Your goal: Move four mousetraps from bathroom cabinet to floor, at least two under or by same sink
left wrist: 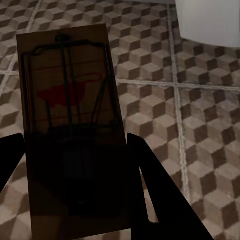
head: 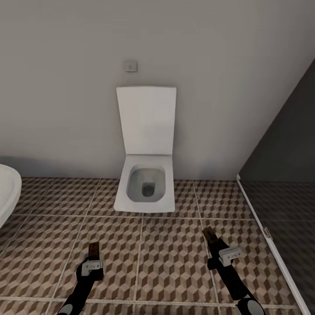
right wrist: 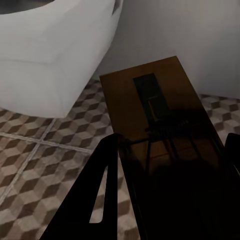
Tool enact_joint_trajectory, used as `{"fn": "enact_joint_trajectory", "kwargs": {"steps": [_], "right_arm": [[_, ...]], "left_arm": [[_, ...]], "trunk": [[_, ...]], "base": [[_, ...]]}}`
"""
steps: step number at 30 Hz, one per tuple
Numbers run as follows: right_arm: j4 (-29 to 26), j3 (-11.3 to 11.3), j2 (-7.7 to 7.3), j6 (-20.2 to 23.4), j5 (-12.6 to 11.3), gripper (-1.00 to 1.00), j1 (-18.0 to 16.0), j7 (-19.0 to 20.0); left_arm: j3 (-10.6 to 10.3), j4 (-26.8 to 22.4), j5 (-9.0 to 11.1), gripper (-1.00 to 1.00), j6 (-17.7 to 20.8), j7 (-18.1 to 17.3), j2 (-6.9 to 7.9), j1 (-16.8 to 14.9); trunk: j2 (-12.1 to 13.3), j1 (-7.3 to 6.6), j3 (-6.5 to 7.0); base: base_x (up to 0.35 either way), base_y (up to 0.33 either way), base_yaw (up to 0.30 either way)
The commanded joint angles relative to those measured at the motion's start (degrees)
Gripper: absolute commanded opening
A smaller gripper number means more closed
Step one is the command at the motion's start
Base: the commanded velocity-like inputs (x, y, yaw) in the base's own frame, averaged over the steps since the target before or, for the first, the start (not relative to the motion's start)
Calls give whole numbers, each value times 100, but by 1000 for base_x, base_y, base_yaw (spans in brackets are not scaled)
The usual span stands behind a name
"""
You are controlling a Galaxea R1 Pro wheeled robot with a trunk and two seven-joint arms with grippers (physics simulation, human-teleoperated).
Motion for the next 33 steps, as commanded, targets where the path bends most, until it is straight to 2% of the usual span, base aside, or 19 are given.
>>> {"fn": "enact_joint_trajectory", "kwargs": {"steps": [1, 27, 33], "right_arm": [[3, 7, -4, -14, -33, -100, -3, 25], [3, 7, -4, -14, -32, -100, -3, 25], [3, 7, -4, -14, -27, -100, -3, 25]], "left_arm": [[-38, 3, 48, -100, -20, 2, 5, -4], [-38, 11, 48, -100, -20, 2, 0, -4], [-38, 16, 48, -100, -20, 2, -62, -3]], "trunk": [[-43, 22, -22], [-1086, 593, -489], [-1326, 725, -597]], "base": [[0, 0, 0], [0, 0, 0], [0, 0, 0]]}}
